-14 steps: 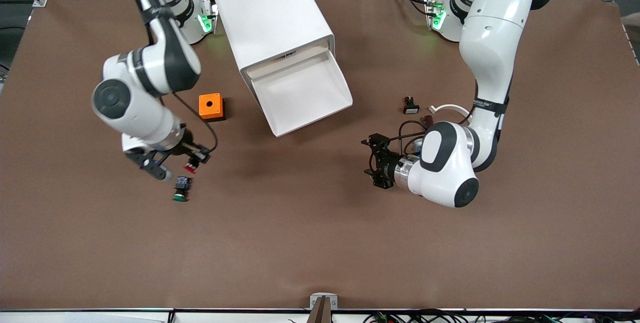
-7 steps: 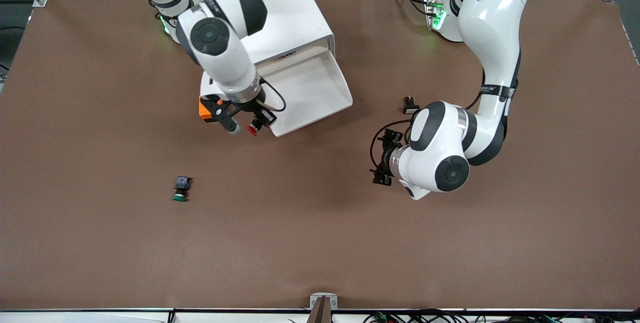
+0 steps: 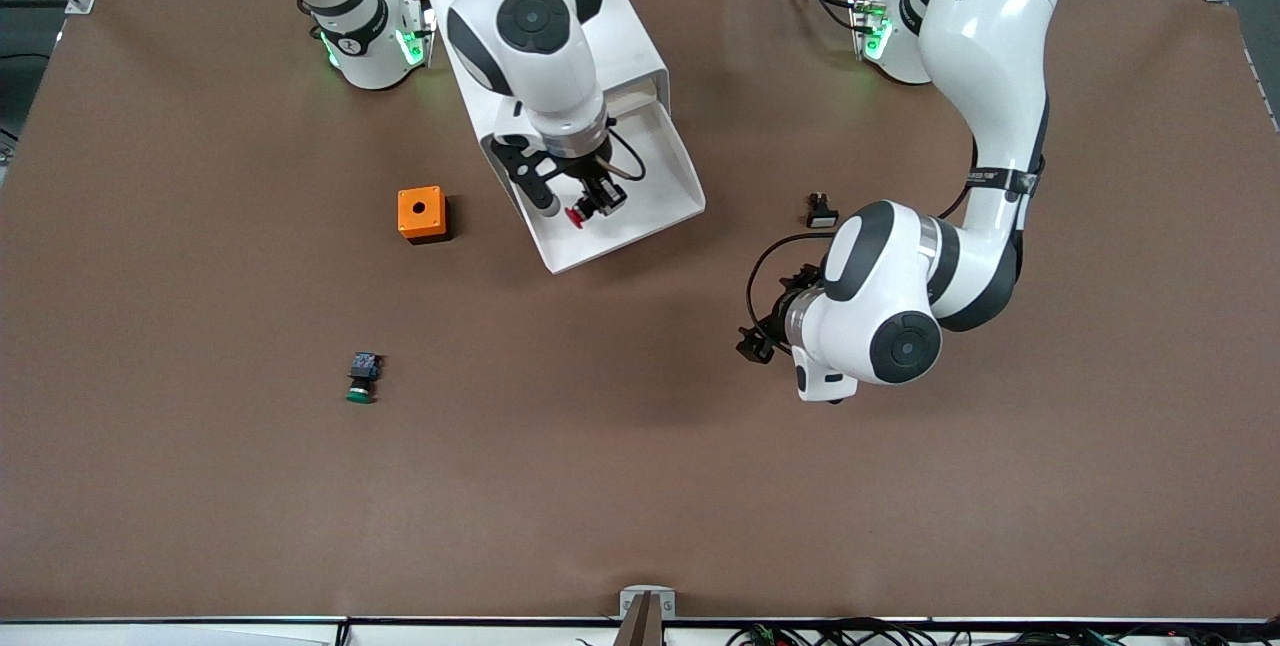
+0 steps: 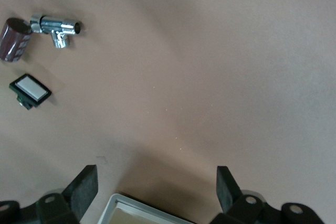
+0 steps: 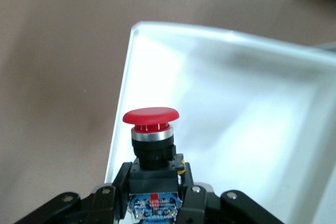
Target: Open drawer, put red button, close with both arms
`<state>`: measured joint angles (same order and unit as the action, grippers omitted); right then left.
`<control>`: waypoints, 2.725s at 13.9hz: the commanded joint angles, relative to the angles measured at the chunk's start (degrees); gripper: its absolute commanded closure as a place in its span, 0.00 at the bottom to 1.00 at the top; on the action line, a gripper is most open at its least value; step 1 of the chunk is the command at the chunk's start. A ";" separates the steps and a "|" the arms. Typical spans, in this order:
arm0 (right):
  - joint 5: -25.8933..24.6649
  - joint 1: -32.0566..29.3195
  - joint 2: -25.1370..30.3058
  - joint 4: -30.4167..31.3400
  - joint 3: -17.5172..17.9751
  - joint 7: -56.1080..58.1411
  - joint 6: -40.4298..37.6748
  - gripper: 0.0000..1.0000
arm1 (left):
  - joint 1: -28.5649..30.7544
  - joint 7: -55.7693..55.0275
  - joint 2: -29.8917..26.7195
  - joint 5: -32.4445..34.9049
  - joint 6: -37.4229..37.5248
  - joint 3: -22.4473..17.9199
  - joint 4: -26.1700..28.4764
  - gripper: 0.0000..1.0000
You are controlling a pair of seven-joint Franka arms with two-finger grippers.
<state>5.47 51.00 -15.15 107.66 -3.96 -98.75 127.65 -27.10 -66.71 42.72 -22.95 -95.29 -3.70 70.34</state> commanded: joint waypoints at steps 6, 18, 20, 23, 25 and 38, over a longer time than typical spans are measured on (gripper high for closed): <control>-0.11 3.05 -8.13 -5.35 -0.87 -7.95 3.13 1.00 | -0.15 2.90 -1.15 2.29 0.11 -0.61 0.67 0.01; -1.16 2.35 -8.41 -7.20 -1.31 -7.86 -3.72 0.03 | -2.69 3.51 -2.21 8.54 0.46 -0.34 1.11 0.01; -1.17 2.18 -8.49 -8.77 -1.22 -7.60 -4.51 0.00 | -2.43 4.30 -2.29 8.80 0.46 -0.43 1.11 0.01; -1.25 -0.36 -8.58 -14.12 -1.22 -4.98 -9.76 0.00 | -2.69 6.57 -2.56 8.63 0.20 -0.26 1.11 0.01; -1.08 -3.08 -8.49 -18.61 -1.22 2.12 -16.26 0.00 | -2.52 7.82 -2.99 8.54 0.20 -0.17 1.11 0.01; -2.04 -39.19 0.03 -22.14 -1.31 81.47 -37.73 0.00 | -11.57 21.97 -2.91 13.55 -8.41 1.77 2.86 0.01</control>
<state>4.22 16.77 -17.08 85.02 -6.74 -25.87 91.78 -36.12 -45.91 40.48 -11.34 -102.09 -1.66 71.20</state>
